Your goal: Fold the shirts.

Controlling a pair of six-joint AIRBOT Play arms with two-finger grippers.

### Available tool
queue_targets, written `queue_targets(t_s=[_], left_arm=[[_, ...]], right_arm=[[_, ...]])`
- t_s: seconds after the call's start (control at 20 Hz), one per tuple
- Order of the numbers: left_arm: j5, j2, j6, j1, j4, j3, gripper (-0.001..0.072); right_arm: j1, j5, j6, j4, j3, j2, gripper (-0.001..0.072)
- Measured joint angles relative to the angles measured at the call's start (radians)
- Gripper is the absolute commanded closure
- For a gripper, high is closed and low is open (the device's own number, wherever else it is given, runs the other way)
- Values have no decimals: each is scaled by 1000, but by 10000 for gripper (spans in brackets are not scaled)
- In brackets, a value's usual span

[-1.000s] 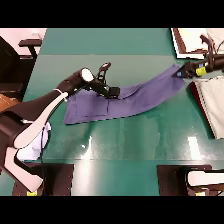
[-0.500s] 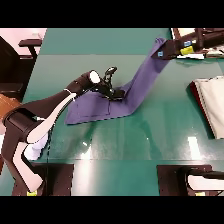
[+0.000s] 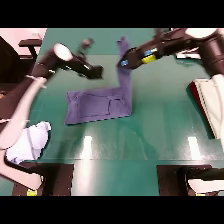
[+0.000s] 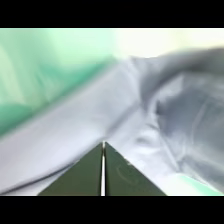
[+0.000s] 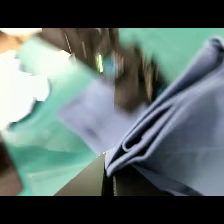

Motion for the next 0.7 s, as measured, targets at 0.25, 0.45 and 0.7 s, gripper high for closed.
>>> queue_targets(t_s=[0.25,0.45,0.7], left_arm=[[-52,252,5,245,93,20,682],[-93,375,8,376,121,24,682],[-153,416,21,421,127,24,682]], right_arm=[[231,-201,-91,99,31,-164,134],[297,-168,-111,89,121,-276,163],[178,-44,-49,-34,-31,-225,163]])
